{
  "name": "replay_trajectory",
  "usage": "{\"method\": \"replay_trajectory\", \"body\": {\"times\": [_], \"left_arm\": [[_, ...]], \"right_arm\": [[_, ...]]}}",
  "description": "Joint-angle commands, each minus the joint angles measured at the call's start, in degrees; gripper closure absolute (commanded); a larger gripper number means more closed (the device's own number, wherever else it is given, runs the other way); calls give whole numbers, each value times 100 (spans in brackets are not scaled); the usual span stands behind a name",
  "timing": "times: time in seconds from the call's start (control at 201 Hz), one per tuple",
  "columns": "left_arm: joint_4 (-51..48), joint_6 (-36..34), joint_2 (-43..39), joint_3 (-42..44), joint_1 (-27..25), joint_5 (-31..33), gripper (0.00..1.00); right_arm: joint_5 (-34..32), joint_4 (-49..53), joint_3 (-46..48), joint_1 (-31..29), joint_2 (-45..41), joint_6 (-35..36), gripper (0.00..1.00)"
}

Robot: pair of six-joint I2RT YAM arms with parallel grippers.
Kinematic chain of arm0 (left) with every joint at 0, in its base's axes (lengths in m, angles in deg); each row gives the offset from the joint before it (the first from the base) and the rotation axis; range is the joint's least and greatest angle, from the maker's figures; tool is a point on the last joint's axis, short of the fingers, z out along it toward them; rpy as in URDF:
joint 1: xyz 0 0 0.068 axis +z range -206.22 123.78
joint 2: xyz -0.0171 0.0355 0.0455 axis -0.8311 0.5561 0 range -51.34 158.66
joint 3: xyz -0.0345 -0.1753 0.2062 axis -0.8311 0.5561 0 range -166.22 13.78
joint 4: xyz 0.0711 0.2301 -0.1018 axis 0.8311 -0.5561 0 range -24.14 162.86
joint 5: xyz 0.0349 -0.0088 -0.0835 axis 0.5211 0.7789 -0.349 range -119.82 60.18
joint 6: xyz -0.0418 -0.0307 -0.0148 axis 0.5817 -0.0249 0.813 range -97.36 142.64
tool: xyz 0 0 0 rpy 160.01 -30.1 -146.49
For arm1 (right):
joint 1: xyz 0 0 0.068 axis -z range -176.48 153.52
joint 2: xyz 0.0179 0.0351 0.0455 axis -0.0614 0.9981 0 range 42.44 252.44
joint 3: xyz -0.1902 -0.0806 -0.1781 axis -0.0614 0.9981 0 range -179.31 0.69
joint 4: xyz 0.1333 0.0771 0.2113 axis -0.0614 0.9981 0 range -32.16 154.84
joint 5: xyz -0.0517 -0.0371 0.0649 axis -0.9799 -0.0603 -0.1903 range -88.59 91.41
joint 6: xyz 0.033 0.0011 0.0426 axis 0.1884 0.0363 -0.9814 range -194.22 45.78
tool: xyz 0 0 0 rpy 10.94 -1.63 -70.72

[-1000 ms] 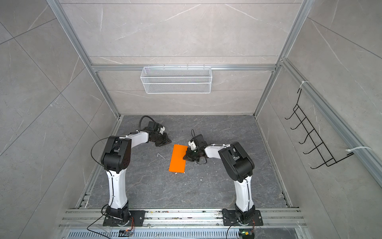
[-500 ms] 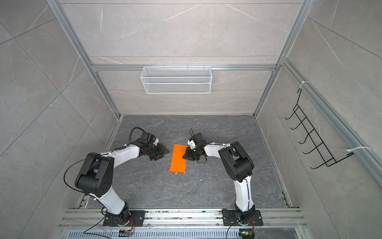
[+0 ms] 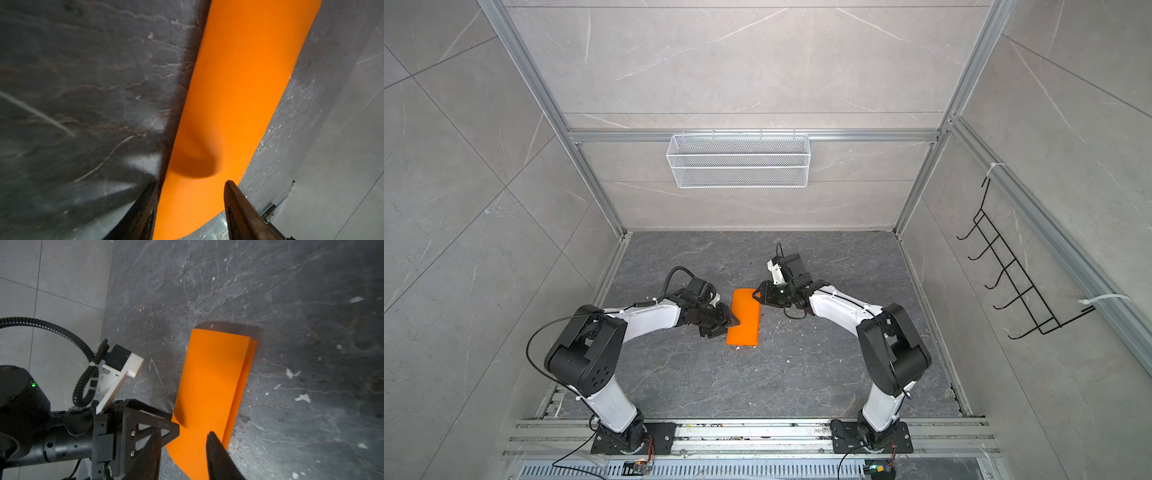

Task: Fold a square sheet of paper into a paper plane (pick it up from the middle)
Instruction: 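Move both grippers back over the strip's ends and lower toward it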

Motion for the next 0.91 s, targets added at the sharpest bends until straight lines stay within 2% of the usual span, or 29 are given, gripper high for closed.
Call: {"method": "replay_trajectory", "body": {"times": [0.0,0.199,0.403,0.488,0.557,0.642,0.712,0.806,0.901], "left_arm": [[84,59,218,-401,-248,-131,46],[116,203,815,-1169,-854,-234,46],[21,261,1427,-2046,-1179,-341,41],[-241,88,1412,-2124,-1174,-296,37],[-760,-308,1196,-2101,-1155,77,32],[-1255,-710,842,-1980,-1052,448,30],[-1336,-884,543,-1823,-867,496,30],[-1176,-965,349,-1736,-615,417,32],[-1045,-1030,459,-1932,-444,351,42]], "right_arm": [[-645,143,250,59,-270,27,62],[-1199,349,705,258,-826,-124,63],[-1358,351,1205,586,-1318,-384,63],[-1170,371,1262,686,-1318,-428,63],[-927,402,1232,689,-1240,-409,63],[-435,300,1194,689,-1094,-448,64],[-166,188,1137,592,-956,-554,67],[-24,123,955,334,-660,-670,71],[91,-94,814,113,-259,-983,76]]}}
